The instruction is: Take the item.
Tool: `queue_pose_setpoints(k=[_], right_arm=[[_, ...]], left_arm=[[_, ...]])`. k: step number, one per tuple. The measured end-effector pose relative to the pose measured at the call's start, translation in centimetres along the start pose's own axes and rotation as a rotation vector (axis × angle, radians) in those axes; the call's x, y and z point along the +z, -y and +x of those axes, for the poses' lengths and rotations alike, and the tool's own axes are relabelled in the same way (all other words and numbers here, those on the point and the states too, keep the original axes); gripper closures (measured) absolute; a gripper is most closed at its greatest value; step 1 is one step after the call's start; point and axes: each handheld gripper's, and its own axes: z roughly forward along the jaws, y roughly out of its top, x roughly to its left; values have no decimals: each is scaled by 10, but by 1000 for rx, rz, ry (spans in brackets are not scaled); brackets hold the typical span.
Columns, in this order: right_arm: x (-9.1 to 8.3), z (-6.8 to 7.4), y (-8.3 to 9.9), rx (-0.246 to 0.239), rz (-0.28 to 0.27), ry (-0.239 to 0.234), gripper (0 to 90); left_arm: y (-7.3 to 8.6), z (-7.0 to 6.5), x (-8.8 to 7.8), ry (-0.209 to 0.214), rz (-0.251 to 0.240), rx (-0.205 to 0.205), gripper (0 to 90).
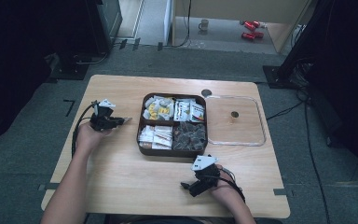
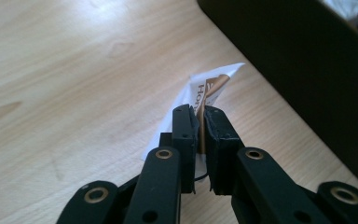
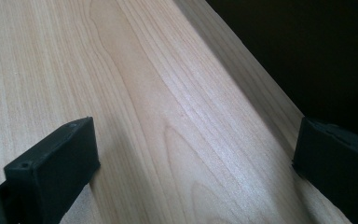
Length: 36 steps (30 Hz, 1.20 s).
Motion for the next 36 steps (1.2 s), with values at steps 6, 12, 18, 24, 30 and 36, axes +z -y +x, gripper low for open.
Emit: queue_pose_setpoints(k=[6, 12, 18, 24, 30, 36], right_arm=[[0, 0, 0, 0, 0, -1, 0], [0, 0, 0, 0, 0, -1, 0], [0, 0, 0, 0, 0, -1, 0], [0, 0, 0, 0, 0, -1, 0], [0, 0, 0, 0, 0, -1, 0], [0, 0, 0, 0, 0, -1, 0]], left_arm=[[2, 0, 5, 16, 11, -13, 827], [4, 3, 6, 48, 8, -45, 794], [3, 1, 5, 9, 25, -57, 622], [1, -1, 0, 33, 17, -69, 523], [0, -4, -11, 43, -12, -63, 498], [3, -3, -23, 36, -46, -74, 492]])
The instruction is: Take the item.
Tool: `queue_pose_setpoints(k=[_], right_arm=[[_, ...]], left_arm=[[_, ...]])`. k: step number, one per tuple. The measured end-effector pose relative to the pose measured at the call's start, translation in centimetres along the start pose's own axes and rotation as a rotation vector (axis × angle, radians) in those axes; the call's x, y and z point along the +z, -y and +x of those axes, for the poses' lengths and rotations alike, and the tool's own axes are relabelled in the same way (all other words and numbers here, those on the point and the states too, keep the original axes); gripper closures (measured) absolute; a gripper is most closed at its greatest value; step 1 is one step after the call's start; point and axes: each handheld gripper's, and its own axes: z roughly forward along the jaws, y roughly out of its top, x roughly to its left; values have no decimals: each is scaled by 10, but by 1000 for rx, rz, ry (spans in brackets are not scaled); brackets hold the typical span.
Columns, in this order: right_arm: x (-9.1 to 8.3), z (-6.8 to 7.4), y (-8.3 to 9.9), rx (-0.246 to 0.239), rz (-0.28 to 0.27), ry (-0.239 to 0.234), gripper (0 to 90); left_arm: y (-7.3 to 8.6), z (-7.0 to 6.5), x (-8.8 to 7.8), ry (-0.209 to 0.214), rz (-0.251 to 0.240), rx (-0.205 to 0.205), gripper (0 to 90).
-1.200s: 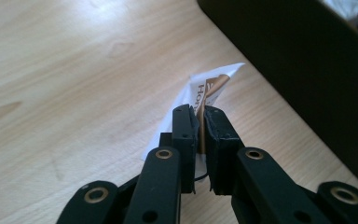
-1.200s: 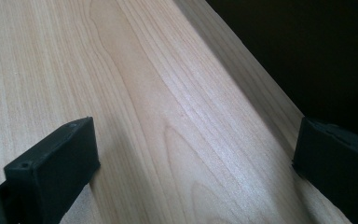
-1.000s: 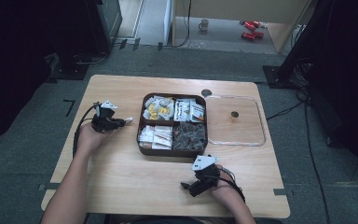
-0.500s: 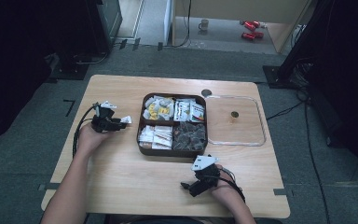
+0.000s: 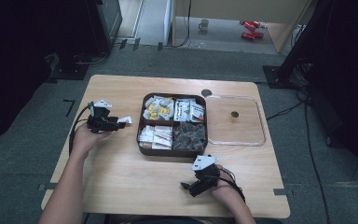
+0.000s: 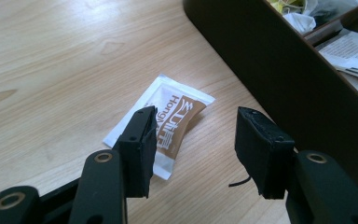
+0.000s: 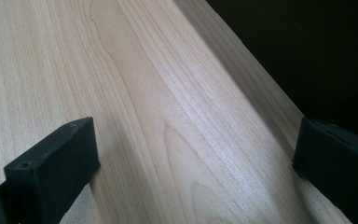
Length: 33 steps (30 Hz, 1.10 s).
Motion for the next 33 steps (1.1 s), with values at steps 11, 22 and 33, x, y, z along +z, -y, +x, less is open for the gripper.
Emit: queue_pose_setpoints(k=[11, 22, 33], right_arm=[[0, 0, 0, 0, 0, -1, 0], [0, 0, 0, 0, 0, -1, 0], [0, 0, 0, 1, 0, -2, 0]], left_arm=[[10, 8, -16, -18, -37, -17, 473], [26, 23, -25, -38, -56, -55, 460], [40, 38, -28, -89, -52, -95, 449]])
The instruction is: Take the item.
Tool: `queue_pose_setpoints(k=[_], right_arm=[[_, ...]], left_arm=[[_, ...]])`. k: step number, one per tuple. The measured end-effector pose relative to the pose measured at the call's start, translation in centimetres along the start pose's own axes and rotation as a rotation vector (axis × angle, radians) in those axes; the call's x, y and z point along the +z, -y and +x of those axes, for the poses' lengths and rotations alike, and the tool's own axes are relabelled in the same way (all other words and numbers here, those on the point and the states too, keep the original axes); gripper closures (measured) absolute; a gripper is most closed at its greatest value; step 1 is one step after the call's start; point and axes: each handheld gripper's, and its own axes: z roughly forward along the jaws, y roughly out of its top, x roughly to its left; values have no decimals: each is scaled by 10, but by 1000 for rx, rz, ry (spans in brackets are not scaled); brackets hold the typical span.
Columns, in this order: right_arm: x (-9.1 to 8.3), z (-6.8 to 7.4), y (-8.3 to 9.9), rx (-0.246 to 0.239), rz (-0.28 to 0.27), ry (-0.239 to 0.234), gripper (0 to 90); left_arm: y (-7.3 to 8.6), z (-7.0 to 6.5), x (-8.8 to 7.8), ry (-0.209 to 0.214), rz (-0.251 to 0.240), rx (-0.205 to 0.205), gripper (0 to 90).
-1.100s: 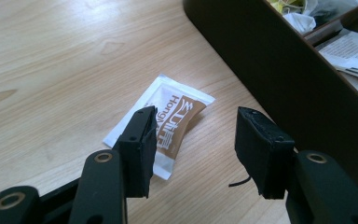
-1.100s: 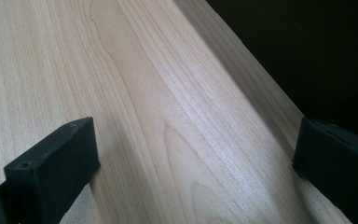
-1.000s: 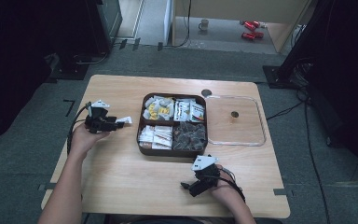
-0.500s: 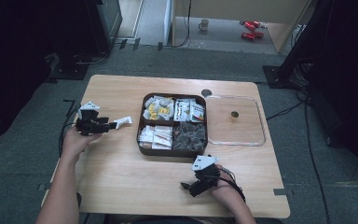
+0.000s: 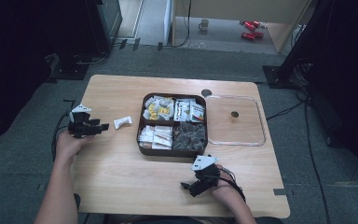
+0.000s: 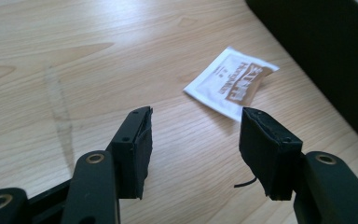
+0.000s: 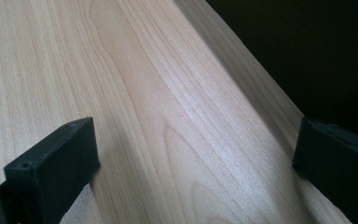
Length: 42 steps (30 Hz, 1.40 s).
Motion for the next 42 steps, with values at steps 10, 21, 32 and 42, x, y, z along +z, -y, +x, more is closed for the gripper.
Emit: queue_pose_setpoints(k=[10, 21, 32, 42], right_arm=[[0, 0, 0, 0, 0, 0, 0], [0, 0, 0, 0, 0, 0, 0], [0, 0, 0, -2, 0, -2, 0], [0, 0, 0, -3, 0, -2, 0]], left_arm=[[12, 16, 1, -54, 16, -25, 451], [20, 24, 4, -89, 13, -19, 448], [29, 23, 6, -102, -44, 58, 382], [32, 22, 7, -106, -64, 74, 361]])
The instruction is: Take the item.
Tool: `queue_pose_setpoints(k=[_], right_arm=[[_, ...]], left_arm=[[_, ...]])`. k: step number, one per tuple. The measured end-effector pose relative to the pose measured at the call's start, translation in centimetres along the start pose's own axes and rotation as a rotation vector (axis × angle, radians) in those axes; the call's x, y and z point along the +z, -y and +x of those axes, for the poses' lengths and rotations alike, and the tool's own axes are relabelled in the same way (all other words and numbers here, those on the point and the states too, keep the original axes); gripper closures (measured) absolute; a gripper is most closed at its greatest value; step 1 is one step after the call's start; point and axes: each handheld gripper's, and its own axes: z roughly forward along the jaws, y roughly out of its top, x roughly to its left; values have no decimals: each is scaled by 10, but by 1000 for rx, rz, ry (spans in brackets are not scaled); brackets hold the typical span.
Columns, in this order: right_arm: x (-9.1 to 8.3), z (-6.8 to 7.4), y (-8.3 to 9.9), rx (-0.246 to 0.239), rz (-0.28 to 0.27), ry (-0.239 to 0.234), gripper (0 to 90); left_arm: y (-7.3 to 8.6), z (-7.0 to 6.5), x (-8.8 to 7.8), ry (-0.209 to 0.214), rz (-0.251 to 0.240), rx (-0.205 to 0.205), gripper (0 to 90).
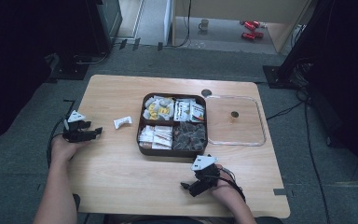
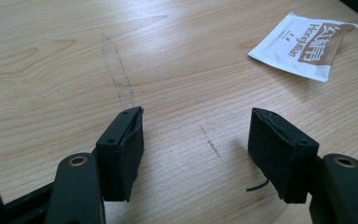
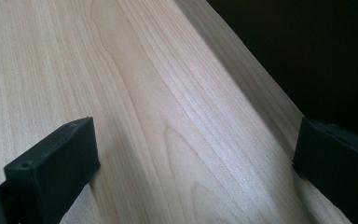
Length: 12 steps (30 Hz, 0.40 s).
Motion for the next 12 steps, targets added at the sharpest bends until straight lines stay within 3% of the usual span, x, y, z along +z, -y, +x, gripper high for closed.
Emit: queue_pose_setpoints(k=[12], right_arm=[[0, 0, 0, 0, 0, -1, 0]], left_arm=[[1, -5, 2, -14, -5, 15, 288]])
